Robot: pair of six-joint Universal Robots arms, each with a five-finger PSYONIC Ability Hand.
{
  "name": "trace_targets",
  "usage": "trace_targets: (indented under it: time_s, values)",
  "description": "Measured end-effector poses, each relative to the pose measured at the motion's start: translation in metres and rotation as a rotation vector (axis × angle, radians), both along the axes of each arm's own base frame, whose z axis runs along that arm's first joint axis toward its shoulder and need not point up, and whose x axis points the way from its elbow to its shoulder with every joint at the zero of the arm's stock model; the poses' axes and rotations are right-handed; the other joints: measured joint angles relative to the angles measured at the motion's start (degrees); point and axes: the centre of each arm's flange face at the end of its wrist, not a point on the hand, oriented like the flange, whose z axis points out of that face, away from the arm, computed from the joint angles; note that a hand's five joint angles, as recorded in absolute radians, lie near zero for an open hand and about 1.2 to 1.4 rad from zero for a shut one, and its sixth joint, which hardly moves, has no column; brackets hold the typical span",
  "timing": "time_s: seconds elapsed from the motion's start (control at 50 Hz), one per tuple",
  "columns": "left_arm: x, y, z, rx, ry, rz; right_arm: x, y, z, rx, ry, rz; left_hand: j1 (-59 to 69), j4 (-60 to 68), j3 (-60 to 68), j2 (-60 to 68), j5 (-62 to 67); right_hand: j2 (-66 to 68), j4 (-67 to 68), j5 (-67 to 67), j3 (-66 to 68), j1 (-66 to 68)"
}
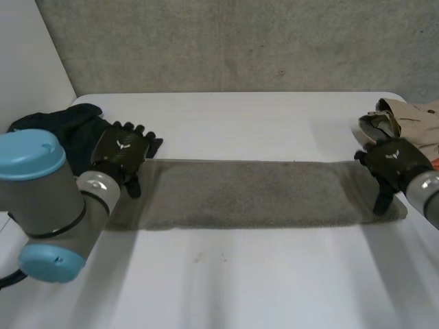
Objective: Fold the laundry.
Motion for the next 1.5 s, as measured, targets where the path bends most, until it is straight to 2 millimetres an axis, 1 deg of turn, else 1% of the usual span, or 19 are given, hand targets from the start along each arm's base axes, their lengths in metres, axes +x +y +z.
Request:
trace_targets:
  time_s: [0.26,0.4,0.48,0.6,0.7,0.82,0.9,0.92,1.04,1.06,1.08,1.1,1.14,1.16,1.2,1.32,1.36,1.44,1.5]
  values:
    - [0.005,0.017,-0.007,0.034,-0.007,-0.006,-0.027,0.002,-0.036,0.064,-0.056,0.029,0.0,0.0,0.0,0.0,0.0,9.14,8.89,8.0,10.11,8.19]
    - [0.004,0.017,-0.006,0.032,-0.006,-0.006,-0.029,-0.013,-0.055,0.038,-0.044,0.035,0.0,0.0,0.0,0.01,0.0,52.37,50.65,48.52,52.09,43.56]
    - [0.005,0.018,-0.003,0.025,-0.003,-0.005,-0.033,-0.019,-0.059,0.031,-0.027,0.021,0.0,0.0,0.0,0.0,0.0,54.85,54.5,52.09,55.35,44.84]
    - [0.006,0.019,0.0,0.02,0.004,-0.003,-0.056,-0.028,-0.055,0.012,0.005,-0.052,0.0,0.0,0.0,0.0,0.0,54.85,54.51,52.09,55.35,44.84]
    - [0.008,0.02,0.007,0.02,0.05,0.006,-0.113,-0.042,-0.032,-0.07,0.135,-0.195,0.0,0.0,0.0,0.0,0.0,54.85,54.52,52.09,55.35,44.84]
    - [0.01,0.022,0.017,0.022,0.134,0.019,-0.146,-0.047,-0.011,-0.148,0.302,-0.245,0.0,0.0,0.0,0.0,0.0,54.85,54.54,52.1,55.35,44.84]
    - [0.011,0.022,0.022,0.021,0.167,0.021,-0.134,-0.046,-0.002,-0.188,0.32,-0.21,0.0,0.0,0.0,0.0,0.0,54.85,54.55,52.28,55.35,44.84]
    - [0.012,0.022,0.029,0.017,0.213,0.023,-0.099,-0.042,0.014,-0.261,0.312,-0.118,0.0,0.0,0.0,0.0,0.0,54.85,54.56,52.64,55.35,44.84]
    - [0.018,0.02,0.045,-0.006,0.303,0.028,0.002,-0.014,0.034,-0.404,0.227,0.167,0.0,0.0,0.0,0.0,0.0,54.86,54.6,52.71,55.35,45.03]
    - [0.02,0.02,0.05,-0.013,0.329,0.03,0.033,0.002,0.037,-0.439,0.197,0.268,0.0,0.0,0.0,0.01,0.0,54.86,54.6,52.71,55.35,45.03]
    - [0.02,0.02,0.05,-0.013,0.329,0.03,0.033,0.002,0.037,-0.439,0.197,0.268,0.0,0.0,0.0,0.01,0.0,54.86,54.6,52.71,55.35,45.03]
    - [0.023,0.02,0.055,-0.022,0.357,0.033,0.07,0.024,0.037,-0.471,0.161,0.394,0.0,0.0,0.0,0.0,0.0,54.86,54.6,52.71,55.35,45.03]
    - [0.025,0.022,0.06,-0.031,0.386,0.036,0.104,0.052,0.032,-0.484,0.125,0.529,0.0,0.0,0.0,0.0,0.0,54.86,54.6,52.71,55.35,45.03]
    - [0.025,0.022,0.06,-0.031,0.386,0.036,0.104,0.052,0.032,-0.484,0.125,0.529,0.0,0.0,0.0,0.0,0.0,54.86,54.6,52.71,55.35,45.03]
    - [0.028,0.024,0.066,-0.045,0.424,0.037,0.148,0.097,0.013,-0.463,0.084,0.73,0.0,0.0,0.0,0.0,0.0,54.86,54.61,52.72,55.35,45.03]
    - [0.029,0.028,0.069,-0.061,0.452,0.031,0.183,0.15,-0.025,-0.385,0.068,0.94,0.0,0.0,0.01,0.0,0.0,54.86,54.61,52.75,55.35,45.03]
    - [0.027,0.031,0.07,-0.065,0.456,0.023,0.188,0.161,-0.036,-0.357,0.073,0.963,0.0,0.0,0.0,0.0,0.0,30.3,30.64,29.72,31.33,20.26]
    - [0.023,0.034,0.069,-0.065,0.454,0.007,0.186,0.158,-0.037,-0.33,0.069,0.897,0.0,0.0,0.0,0.0,0.0,1.43,1.23,1.44,1.95,0.62]
    - [0.019,0.036,0.069,-0.065,0.453,-0.008,0.176,0.144,-0.024,-0.306,0.028,0.79,0.0,0.0,0.0,0.0,0.0,-0.12,-0.09,-0.13,-0.22,-0.09]
